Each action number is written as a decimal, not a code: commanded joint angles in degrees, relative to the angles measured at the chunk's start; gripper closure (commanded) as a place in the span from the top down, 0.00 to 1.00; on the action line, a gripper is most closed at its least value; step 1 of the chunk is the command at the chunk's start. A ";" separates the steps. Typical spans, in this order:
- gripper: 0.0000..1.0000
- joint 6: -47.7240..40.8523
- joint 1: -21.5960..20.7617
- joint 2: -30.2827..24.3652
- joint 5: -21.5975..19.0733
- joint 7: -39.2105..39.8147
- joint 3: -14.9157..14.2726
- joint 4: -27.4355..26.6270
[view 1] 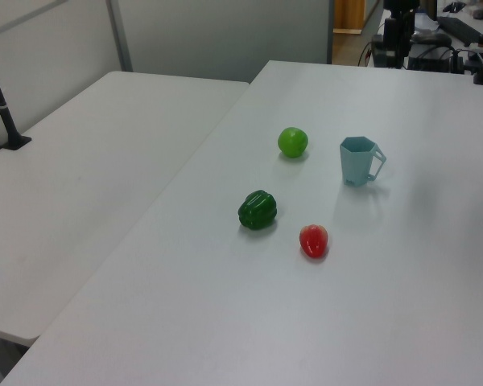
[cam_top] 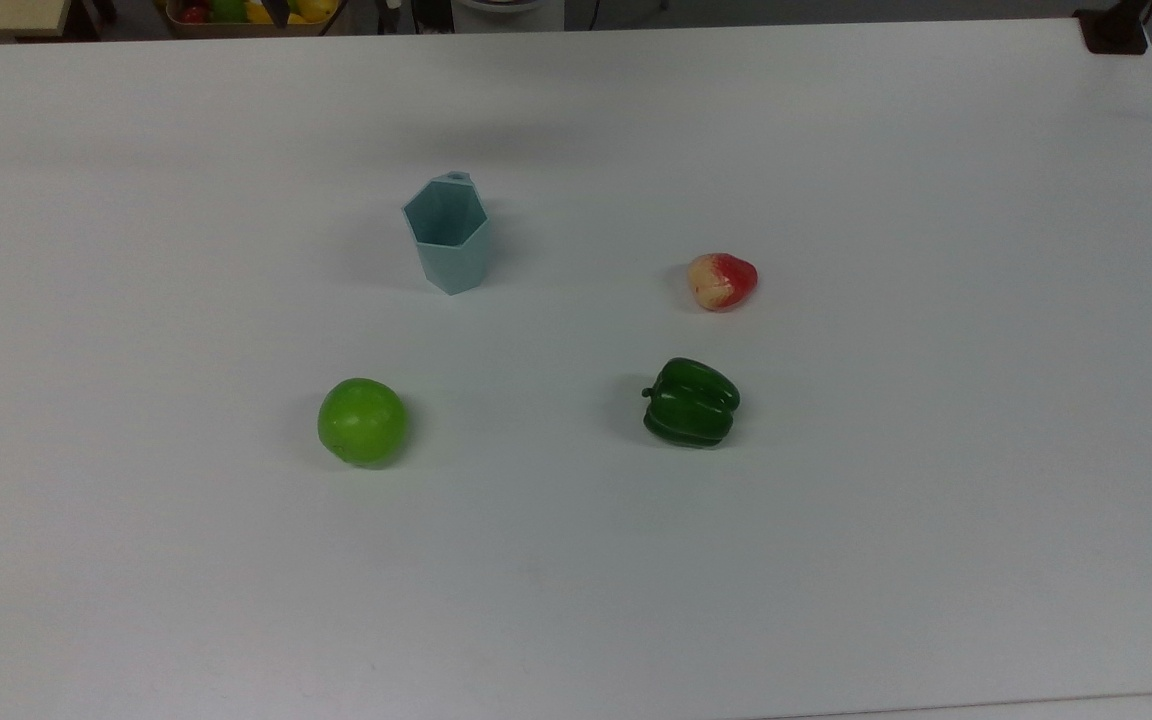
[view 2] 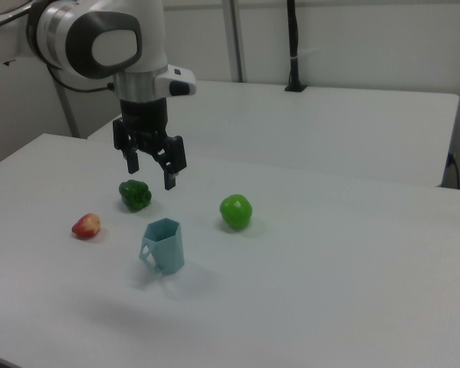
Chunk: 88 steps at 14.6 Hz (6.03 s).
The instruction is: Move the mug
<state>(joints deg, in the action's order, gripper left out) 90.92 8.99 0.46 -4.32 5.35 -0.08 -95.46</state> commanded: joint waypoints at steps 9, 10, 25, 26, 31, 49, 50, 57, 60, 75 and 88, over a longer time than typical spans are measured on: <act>1.00 6.63 -1.25 -0.01 -0.08 1.42 1.05 -5.68; 1.00 8.64 -2.91 -1.06 0.01 1.33 1.05 -8.13; 1.00 34.64 -5.74 -13.73 3.00 -2.53 0.79 -37.68; 1.00 36.94 -5.56 -13.03 2.91 -2.45 0.79 -38.30; 0.95 40.12 -6.18 -8.55 3.79 -2.71 0.88 -38.39; 0.49 48.83 -7.49 2.61 5.28 -9.48 3.07 -34.88; 0.45 48.83 -7.49 2.88 5.28 -9.48 3.07 -34.53; 0.33 48.56 -7.49 2.79 5.37 -9.48 3.07 -34.26; 0.19 48.48 -7.49 2.44 5.46 -9.48 3.07 -34.26; 0.05 30.03 -2.93 -2.13 4.84 -10.80 2.90 -23.90; 0.06 30.55 9.38 4.45 4.58 -10.62 2.19 -13.87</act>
<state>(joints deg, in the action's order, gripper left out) 122.26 17.89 3.67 -0.25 -3.85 2.22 -110.67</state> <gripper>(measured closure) 0.771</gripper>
